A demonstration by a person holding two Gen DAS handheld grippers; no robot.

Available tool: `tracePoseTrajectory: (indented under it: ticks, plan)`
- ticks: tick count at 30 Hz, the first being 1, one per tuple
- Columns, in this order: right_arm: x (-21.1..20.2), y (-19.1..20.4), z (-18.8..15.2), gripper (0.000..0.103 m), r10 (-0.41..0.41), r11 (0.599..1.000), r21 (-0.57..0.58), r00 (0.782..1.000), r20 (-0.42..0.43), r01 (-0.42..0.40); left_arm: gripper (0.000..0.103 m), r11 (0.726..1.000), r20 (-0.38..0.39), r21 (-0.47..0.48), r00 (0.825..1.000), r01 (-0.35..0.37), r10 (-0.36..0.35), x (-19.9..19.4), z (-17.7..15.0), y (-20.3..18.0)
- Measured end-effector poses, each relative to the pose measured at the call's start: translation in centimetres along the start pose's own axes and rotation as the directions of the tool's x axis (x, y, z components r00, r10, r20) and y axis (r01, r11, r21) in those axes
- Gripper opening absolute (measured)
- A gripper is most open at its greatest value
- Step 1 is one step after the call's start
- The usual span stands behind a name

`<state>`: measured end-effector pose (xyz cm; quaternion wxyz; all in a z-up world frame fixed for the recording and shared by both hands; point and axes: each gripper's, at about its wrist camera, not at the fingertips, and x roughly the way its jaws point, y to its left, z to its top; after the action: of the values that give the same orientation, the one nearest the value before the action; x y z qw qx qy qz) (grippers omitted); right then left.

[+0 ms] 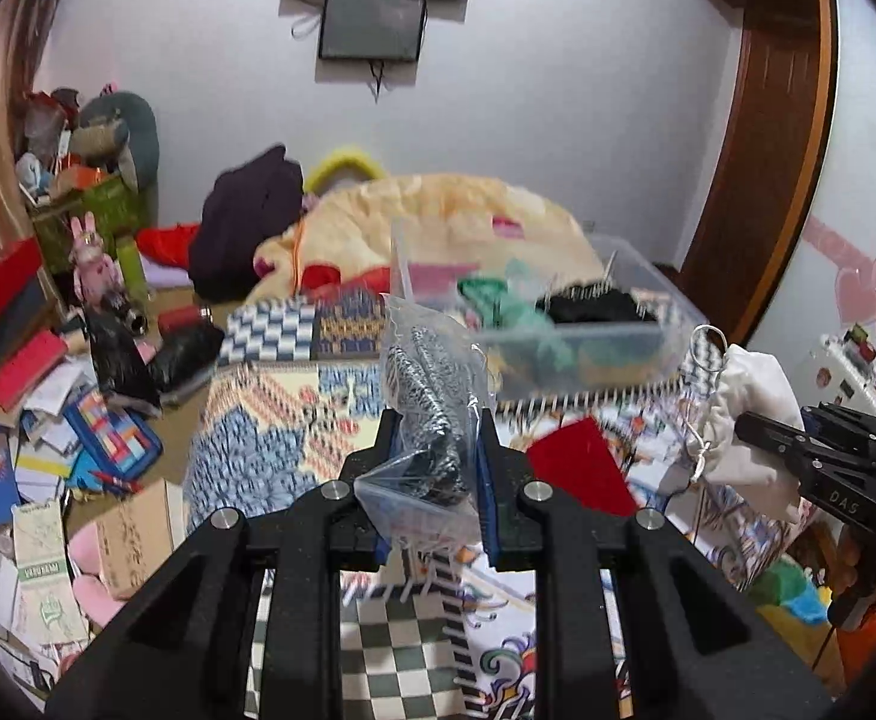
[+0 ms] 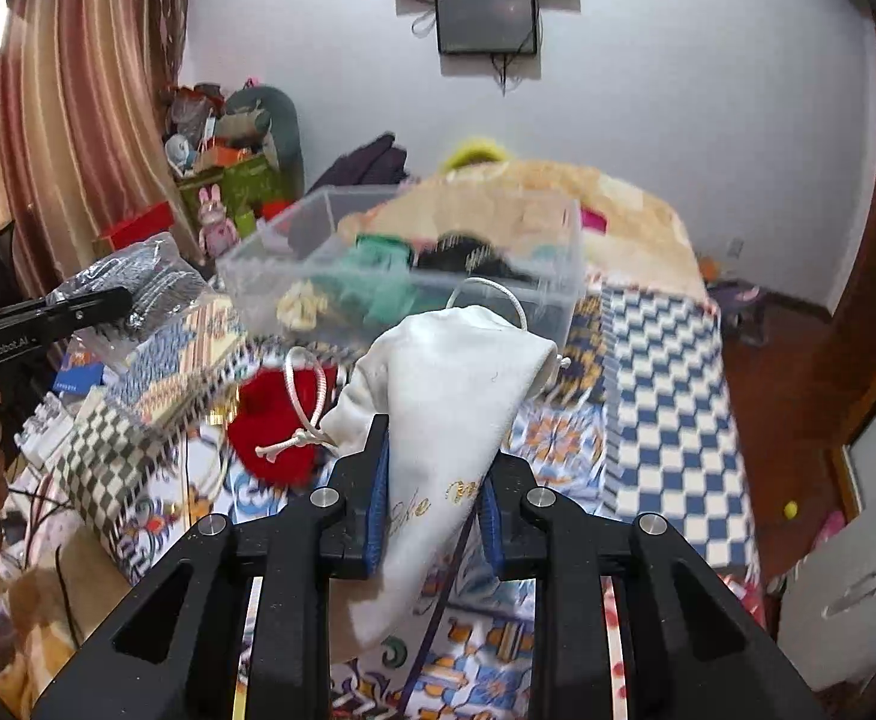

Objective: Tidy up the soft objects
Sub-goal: 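Carry the plastic bag with the left tool into the box while the right tool drops the white bag in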

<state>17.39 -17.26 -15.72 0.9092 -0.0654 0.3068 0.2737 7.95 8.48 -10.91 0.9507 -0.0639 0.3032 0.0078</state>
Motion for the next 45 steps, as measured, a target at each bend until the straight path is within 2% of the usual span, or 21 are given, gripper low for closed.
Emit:
tracePoseTrajectory:
  ticks: [11,23,31,41,45]
  plan:
    - [-0.3,1.1,5.1,0.023,0.004,1.000,-0.028,0.991,0.136,0.000,0.022,1.000,0.108,0.007,0.994,0.000,-0.001,-0.2,3.7,-1.3]
    - [2.2,3.1,8.8,0.023,0.042,0.998,-0.059,0.979,0.198,-0.031,0.022,1.000,0.138,0.002,0.990,0.027,-0.027,2.6,6.9,-2.3]
    - [5.2,3.0,9.9,0.023,0.054,0.998,-0.026,0.985,0.164,-0.050,0.022,1.000,0.095,0.000,0.995,0.011,-0.011,6.2,7.8,-2.6]
    - [10.2,3.1,9.8,0.023,0.010,1.000,-0.028,0.999,0.041,-0.009,0.022,0.999,-0.010,-0.047,1.000,-0.006,0.005,11.6,7.4,-1.7]
    - [11.3,3.0,9.5,0.023,0.003,1.000,-0.029,1.000,0.003,-0.003,0.022,0.997,-0.059,-0.080,0.998,0.025,-0.029,13.3,7.1,-1.4]
